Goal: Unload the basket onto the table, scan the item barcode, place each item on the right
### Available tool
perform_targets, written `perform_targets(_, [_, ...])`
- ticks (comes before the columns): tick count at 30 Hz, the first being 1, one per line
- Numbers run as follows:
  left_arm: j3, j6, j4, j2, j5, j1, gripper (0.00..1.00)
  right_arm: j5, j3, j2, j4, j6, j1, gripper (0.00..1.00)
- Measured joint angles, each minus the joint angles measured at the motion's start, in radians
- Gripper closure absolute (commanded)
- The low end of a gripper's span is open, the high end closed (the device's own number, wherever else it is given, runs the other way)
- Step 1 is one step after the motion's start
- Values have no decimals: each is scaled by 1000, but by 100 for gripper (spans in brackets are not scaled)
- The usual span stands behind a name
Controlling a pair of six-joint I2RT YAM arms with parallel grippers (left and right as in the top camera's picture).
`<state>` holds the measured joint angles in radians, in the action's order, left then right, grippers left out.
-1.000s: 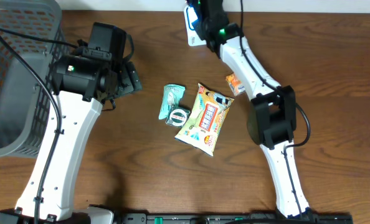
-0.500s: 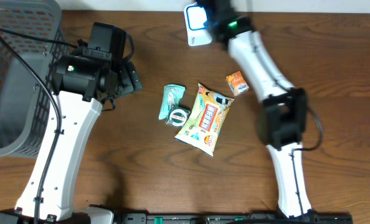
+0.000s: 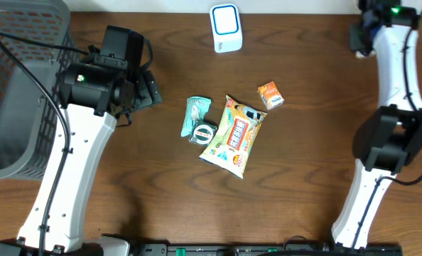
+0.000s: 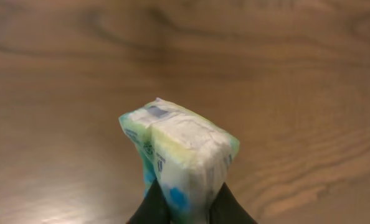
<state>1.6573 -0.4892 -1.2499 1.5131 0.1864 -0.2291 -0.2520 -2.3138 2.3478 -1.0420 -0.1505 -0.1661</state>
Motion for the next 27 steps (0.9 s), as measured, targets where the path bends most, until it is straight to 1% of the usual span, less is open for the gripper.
perform_targets(1, [0,0,0,0,0,0,2,2,11,0,-9,8,-16,45])
perform_targets(3, [0,0,0,0,0,0,2,2,37,0,-17,14,-48,27])
perform_targets(5, [0,0,0,0,0,0,2,2,62,0,-17,31,-77,16])
perform_targets(7, [0,0,0,0,0,0,2,6,83,0,-21,53,-102,12])
perform_targets(10, [0,0,0,0,0,0,2,55,99,0,-38,69,-136,13])
perform_targets(13, [0,0,0,0,0,0,2,149,100,0,-42,80,-148,16])
perform_targets(19, [0,0,0,0,0,0,2,494,100,0,-51,90,-123,20])
perform_targets(22, [0,0,0,0,0,0,2,649,100,0,-84,91,-96,34])
perform_targets(26, [0,0,0,0,0,0,2,716,118,0,-90,95,-43,43])
perform_targets(27, [0,0,0,0,0,0,2,712,129,0,-88,96,-26,43])
